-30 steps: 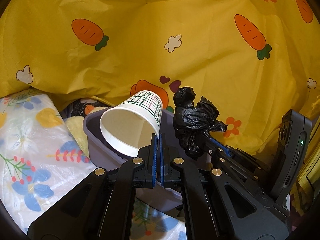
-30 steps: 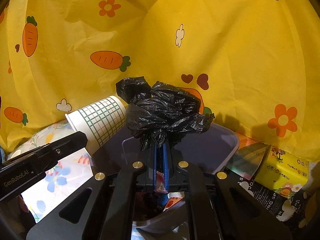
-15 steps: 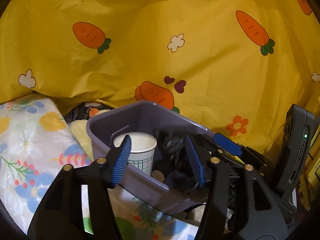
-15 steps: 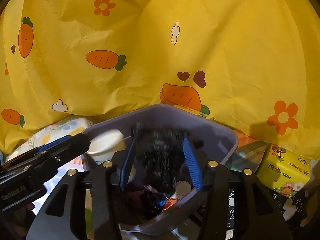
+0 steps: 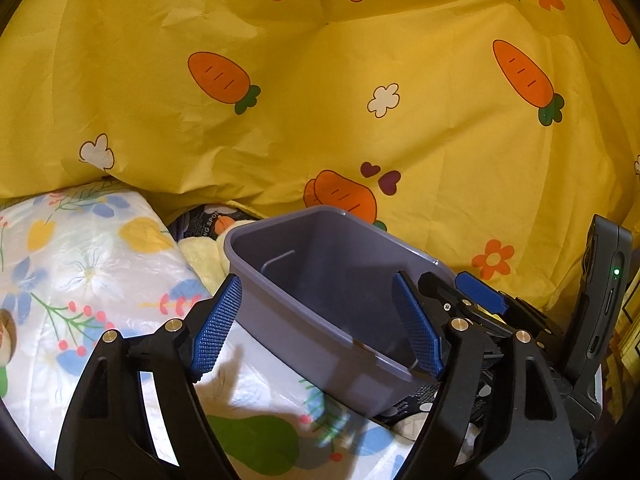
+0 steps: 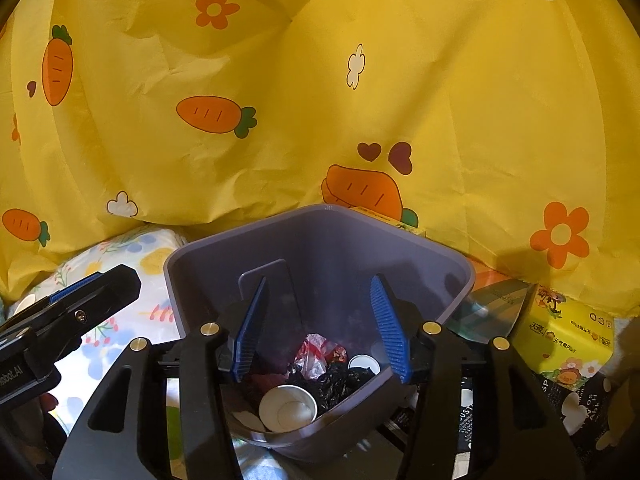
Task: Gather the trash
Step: 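Move both open tools back over the remaining trash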
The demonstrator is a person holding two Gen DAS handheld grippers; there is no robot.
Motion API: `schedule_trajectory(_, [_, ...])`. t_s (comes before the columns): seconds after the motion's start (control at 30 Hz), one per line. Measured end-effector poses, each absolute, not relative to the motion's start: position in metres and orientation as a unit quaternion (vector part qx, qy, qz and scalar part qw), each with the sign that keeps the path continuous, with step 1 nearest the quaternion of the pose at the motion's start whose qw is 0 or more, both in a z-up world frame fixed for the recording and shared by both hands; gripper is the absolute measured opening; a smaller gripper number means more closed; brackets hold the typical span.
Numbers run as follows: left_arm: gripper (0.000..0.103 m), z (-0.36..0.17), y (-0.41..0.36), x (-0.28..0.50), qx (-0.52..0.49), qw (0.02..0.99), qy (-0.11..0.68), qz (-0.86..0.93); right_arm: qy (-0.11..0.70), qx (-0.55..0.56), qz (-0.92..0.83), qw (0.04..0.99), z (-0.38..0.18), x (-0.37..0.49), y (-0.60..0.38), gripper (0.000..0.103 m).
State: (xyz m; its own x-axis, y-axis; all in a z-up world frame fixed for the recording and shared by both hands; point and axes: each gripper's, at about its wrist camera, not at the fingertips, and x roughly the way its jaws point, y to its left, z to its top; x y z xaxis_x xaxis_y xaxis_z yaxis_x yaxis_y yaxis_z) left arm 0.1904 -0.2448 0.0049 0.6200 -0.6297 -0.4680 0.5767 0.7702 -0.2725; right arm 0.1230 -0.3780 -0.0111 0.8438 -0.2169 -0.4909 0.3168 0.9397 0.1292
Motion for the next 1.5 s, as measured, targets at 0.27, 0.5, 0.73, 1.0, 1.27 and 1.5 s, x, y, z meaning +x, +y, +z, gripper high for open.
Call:
schedule_trajectory(0.27, [0.083,0.005,-0.216,0.174,-0.05,0.909,0.273,-0.311,0.232,0.099,-0.133,0.958,-0.005,0.109,-0.363,0.063])
schedule_trajectory(0.5, [0.089,0.0,-0.155,0.154,-0.058,0.934,0.267,-0.232,0.222,0.092,-0.109,0.964,-0.001,0.093,-0.334,0.073])
schedule_trajectory(0.73, [0.09,-0.008,-0.064,0.139,-0.07,0.958,0.262,-0.097,0.23,0.084,-0.045,0.969,-0.002,0.092,-0.28,0.079])
schedule_trajectory(1.0, [0.09,-0.013,0.05,0.124,-0.097,0.959,0.263,0.05,0.265,0.051,0.059,0.961,-0.01,0.113,-0.184,0.079])
schedule_trajectory(1.27, [0.09,-0.013,0.135,0.117,-0.139,0.945,0.261,0.138,0.299,0.001,0.136,0.944,-0.021,0.162,-0.082,0.079])
schedule_trajectory(1.5, [0.09,-0.011,0.16,0.13,-0.15,0.937,0.266,0.169,0.317,-0.035,0.141,0.937,-0.032,0.209,-0.025,0.079])
